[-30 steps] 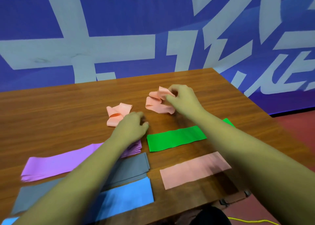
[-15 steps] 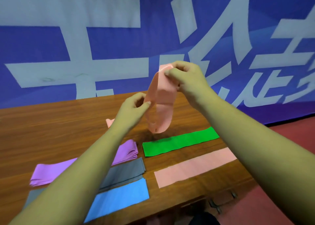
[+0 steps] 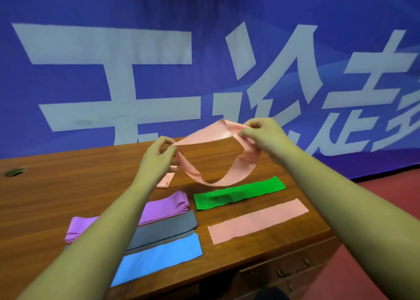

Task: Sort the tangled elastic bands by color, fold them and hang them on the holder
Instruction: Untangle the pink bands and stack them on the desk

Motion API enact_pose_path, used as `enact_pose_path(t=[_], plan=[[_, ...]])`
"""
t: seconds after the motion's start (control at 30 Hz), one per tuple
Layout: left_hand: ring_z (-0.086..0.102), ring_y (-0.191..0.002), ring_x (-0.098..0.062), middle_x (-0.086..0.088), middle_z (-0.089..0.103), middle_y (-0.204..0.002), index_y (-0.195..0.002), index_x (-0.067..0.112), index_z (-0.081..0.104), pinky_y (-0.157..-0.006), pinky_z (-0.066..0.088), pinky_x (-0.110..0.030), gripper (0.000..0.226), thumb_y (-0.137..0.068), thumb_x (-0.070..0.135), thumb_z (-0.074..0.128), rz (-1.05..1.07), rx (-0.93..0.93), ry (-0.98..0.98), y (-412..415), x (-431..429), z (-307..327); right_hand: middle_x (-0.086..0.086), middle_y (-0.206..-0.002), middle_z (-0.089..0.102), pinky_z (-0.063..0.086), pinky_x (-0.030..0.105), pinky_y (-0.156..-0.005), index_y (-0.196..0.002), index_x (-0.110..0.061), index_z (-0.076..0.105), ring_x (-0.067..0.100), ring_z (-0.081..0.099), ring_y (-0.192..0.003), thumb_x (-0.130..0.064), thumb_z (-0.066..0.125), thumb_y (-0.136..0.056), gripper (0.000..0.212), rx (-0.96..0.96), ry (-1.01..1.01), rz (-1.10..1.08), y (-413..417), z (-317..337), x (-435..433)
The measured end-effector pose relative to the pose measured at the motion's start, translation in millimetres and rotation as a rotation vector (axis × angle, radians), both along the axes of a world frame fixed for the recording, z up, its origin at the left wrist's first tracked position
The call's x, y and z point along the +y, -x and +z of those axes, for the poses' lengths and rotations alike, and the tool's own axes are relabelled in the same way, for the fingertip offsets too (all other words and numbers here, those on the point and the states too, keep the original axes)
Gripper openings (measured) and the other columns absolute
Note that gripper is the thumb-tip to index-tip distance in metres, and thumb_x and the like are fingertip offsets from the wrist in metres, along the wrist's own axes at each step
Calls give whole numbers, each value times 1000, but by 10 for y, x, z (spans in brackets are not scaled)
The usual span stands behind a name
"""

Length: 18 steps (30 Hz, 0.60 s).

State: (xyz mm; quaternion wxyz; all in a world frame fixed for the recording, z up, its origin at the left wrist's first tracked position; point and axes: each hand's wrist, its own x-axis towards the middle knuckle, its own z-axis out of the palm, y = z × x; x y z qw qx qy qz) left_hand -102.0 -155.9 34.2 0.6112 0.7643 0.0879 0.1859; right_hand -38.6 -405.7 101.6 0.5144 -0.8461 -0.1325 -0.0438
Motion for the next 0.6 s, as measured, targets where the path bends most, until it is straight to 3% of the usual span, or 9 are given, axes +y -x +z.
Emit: enact_pose_path(t=[0.13, 0.2, 0.3, 0.37, 0.43, 0.5, 0.6], plan=[[74, -83, -29, -13, 74, -93, -88, 18, 62, -67, 58, -33, 20, -96, 10, 45, -21, 33, -21, 104, 36, 108, -3, -83, 69, 45, 23, -59, -91, -16, 75, 5, 59, -71, -25, 70, -87, 12, -124, 236, -15, 123, -179, -86], [72, -83, -22, -7, 76, -88, -83, 13, 64, -72, 56, -33, 25, -92, 5, 43, -36, 52, -42, 154, 30, 150, -4, -81, 69, 48, 25, -63, -91, -15, 75, 5, 60, -71, -26, 71, -86, 13, -138, 201, -10, 193, -211, -84], [69, -65, -12, -1, 76, -77, -92, 4, 66, -75, 55, -34, 23, -90, 4, 42, -34, 69, -40, 221, 9, 163, 2, -75, 69, 50, 25, -56, -90, -6, 72, 13, 61, -67, -16, 69, -88, 10, 160, -231, 58, 315, -135, -81], [66, -64, -15, 1, 75, -72, -96, 8, 66, -72, 53, -31, 21, -92, 6, 45, -70, 110, -42, 286, -10, 159, 6, -73, 70, 55, 26, -59, -89, -2, 69, 18, 64, -68, -10, 65, -89, 9, 357, -551, 178, 402, -35, -67], [67, -83, -19, 2, 76, -88, -99, 18, 67, -77, 52, -32, 19, -86, 14, 53, -162, 149, -109, 347, -12, 138, 8, -74, 71, 57, 27, -60, -94, 0, 69, 17, 66, -65, -8, 63, -90, 10, 422, -646, 245, 469, 63, -41], [65, -103, -14, 5, 71, -110, -108, 27, 67, -90, 50, -32, 36, -74, 23, 57, -299, 157, -217, 410, -38, 128, 5, -69, 68, 52, 22, -52, -92, -1, 69, 12, 62, -57, -8, 62, -91, 9, 426, -642, 293, 534, 149, 7], [57, -120, -4, 7, 63, -129, -126, 24, 59, -102, 45, -27, 47, -80, 25, 68, -449, 23, -161, 469, -205, 193, 8, -76, 67, 52, 23, -56, -99, -1, 67, 13, 63, -62, -9, 62, -91, 13, 433, -582, 368, 606, 246, 86]])
